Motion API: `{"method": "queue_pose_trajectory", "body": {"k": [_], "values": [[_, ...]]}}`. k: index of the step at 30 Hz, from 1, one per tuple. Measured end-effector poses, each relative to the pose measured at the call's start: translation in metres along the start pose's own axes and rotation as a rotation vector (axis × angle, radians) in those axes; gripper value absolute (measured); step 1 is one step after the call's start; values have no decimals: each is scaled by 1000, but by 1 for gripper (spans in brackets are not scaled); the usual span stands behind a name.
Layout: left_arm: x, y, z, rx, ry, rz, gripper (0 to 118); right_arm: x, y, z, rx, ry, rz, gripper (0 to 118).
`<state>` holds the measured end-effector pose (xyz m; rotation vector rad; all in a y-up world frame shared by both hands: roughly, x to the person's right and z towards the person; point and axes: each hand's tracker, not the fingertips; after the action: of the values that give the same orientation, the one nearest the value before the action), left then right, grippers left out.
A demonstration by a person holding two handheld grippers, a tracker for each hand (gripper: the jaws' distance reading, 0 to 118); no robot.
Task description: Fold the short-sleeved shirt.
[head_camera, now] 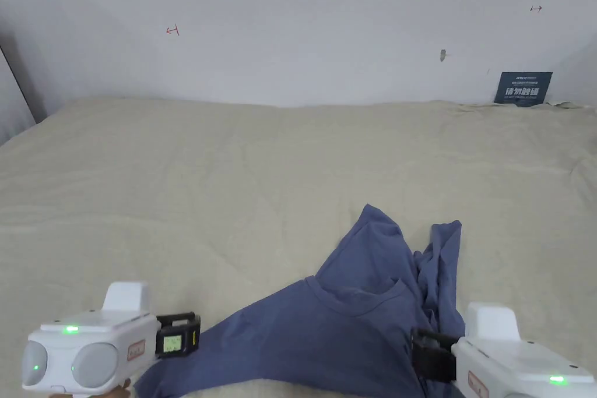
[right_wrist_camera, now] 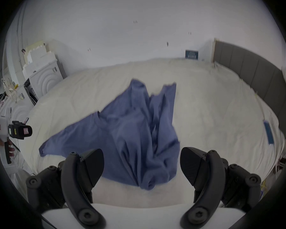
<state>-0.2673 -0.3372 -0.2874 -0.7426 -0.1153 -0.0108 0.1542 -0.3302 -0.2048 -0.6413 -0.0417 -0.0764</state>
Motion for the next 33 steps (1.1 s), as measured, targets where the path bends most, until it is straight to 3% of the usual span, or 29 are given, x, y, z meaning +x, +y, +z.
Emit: {"method": "queue_pose_trajectory", "body": {"k": [12, 14, 16, 17, 20, 23, 24, 26, 33], "values": [[36, 51, 59, 443, -1, -9, 112, 26, 68, 69, 421, -148, 41, 103], [44, 51, 63, 501, 25, -43, 109, 30, 70, 75, 474, -180, 47, 103], [50, 49, 68, 548, 11, -62, 99, 28, 70, 81, 506, -204, 50, 98], [53, 47, 69, 568, 1, -70, 91, 30, 68, 84, 525, -212, 50, 92], [62, 41, 71, 587, -5, -100, 65, 30, 63, 90, 564, -217, 26, 53], [70, 35, 70, 594, -4, -121, 23, 26, 58, 95, 580, -235, 15, 17], [72, 33, 70, 593, -6, -128, 14, 24, 56, 97, 582, -242, 12, 5], [73, 30, 69, 586, -18, -126, 0, 24, 50, 98, 591, -250, 8, 0], [72, 19, 65, 565, -30, -100, 0, 19, 43, 104, 599, -254, 6, 0]]}}
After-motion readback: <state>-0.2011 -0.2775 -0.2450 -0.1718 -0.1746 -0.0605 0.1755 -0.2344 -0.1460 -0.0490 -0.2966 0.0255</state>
